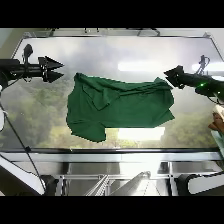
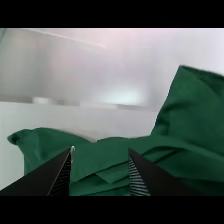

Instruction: Fold the shirts.

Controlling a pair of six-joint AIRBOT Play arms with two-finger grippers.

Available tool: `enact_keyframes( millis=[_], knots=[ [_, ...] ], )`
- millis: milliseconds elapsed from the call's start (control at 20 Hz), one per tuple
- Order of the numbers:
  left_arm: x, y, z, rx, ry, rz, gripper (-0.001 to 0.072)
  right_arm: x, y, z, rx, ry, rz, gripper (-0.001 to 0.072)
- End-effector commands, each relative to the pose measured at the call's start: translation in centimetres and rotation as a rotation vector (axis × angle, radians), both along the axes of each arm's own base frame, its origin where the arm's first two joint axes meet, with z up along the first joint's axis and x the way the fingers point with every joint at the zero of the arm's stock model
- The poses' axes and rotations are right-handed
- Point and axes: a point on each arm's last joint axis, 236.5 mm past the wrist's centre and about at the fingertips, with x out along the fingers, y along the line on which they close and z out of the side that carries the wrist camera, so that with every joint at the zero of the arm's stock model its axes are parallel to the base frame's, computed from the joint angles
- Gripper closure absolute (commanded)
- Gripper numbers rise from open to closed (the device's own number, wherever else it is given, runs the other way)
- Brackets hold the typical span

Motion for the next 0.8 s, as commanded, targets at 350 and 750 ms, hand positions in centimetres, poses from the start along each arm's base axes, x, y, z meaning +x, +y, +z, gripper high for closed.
enact_keyframes(
  millis=[350, 750],
  knots=[
    [-10.0, 2.5, -0.9, 0.219, 0.232, -0.167, -0.0008, -16.4, -11.3, -5.4, -0.235, 0.448, 0.244, 0.0319],
    [-18.0, 3.4, -3.3, 0.233, 0.357, -0.100, -0.0007, -19.7, -5.7, -10.9, -0.150, 0.498, 0.368, 0.0321]
  ],
)
